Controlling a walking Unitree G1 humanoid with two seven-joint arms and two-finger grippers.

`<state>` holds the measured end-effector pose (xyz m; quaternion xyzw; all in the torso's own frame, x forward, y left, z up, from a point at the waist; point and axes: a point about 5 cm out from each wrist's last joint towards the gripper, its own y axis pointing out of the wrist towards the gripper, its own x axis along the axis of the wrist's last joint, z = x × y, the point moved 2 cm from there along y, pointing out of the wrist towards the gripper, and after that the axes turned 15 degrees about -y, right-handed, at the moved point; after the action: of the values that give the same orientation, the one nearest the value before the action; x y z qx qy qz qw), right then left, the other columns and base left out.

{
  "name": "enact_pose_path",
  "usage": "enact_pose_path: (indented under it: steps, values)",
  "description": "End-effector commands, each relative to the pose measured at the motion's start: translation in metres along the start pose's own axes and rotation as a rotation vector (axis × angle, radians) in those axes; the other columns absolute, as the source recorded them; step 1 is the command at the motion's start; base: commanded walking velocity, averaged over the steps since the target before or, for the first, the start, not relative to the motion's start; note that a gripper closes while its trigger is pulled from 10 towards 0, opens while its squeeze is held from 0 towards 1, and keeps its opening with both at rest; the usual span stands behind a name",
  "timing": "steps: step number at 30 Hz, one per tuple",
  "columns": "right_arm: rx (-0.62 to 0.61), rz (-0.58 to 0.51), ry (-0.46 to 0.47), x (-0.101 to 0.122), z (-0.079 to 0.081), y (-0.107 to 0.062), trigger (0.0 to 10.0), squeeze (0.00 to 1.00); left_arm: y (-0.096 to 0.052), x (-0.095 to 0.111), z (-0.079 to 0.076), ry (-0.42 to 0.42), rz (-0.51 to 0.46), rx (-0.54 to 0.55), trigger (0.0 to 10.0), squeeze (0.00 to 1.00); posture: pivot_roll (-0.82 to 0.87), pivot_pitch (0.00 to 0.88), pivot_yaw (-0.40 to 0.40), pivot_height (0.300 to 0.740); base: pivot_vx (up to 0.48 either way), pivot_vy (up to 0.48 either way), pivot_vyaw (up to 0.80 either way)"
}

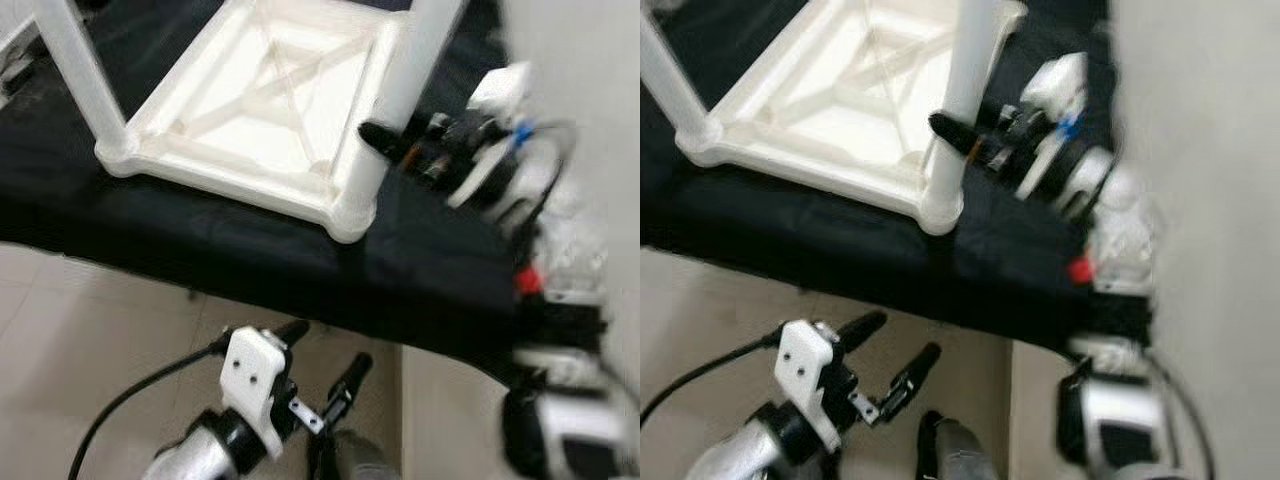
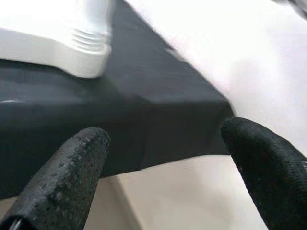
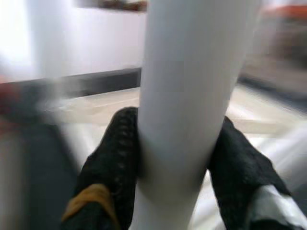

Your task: Building children table

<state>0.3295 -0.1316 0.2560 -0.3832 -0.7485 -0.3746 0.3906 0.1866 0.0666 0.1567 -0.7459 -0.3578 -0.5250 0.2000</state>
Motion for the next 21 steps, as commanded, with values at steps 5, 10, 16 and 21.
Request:
enact_pose_path:
  steps: [5, 10, 16, 21]
  values:
    - [-0.123, 0.365, -0.072, -0.063, 0.047, -0.011, 0.0, 0.0, 0.014, -0.015, 0.02, -0.007, 0.029, 0.014, 10.0, 0.0, -0.08, 0.069, -0.159, 0.74, 0.0, 0.0, 0.0]
    - [-0.104, 0.336, -0.081, -0.063, 0.053, 0.025, 0.0, 0.0, 0.021, -0.017, 0.033, -0.011, 0.027, 0.023, 10.0, 0.0, -0.06, 0.014, -0.16, 0.74, 0.0, 0.0, 0.0]
    - [-0.067, 0.318, 0.02, -0.047, 0.07, 0.036, 10.0, 0.0, 0.021, -0.014, 0.035, 0.003, -0.001, 0.044, 10.0, 0.0, -0.04, 0.041, -0.166, 0.74, 0.0, 0.0, 0.0]
    - [0.195, 0.046, 0.152, -0.019, 0.074, 0.029, 10.0, 1.0, 0.011, -0.008, 0.023, 0.013, -0.016, 0.031, 10.0, 0.0, -0.02, 0.118, -0.139, 0.74, 0.0, 0.0, 0.0]
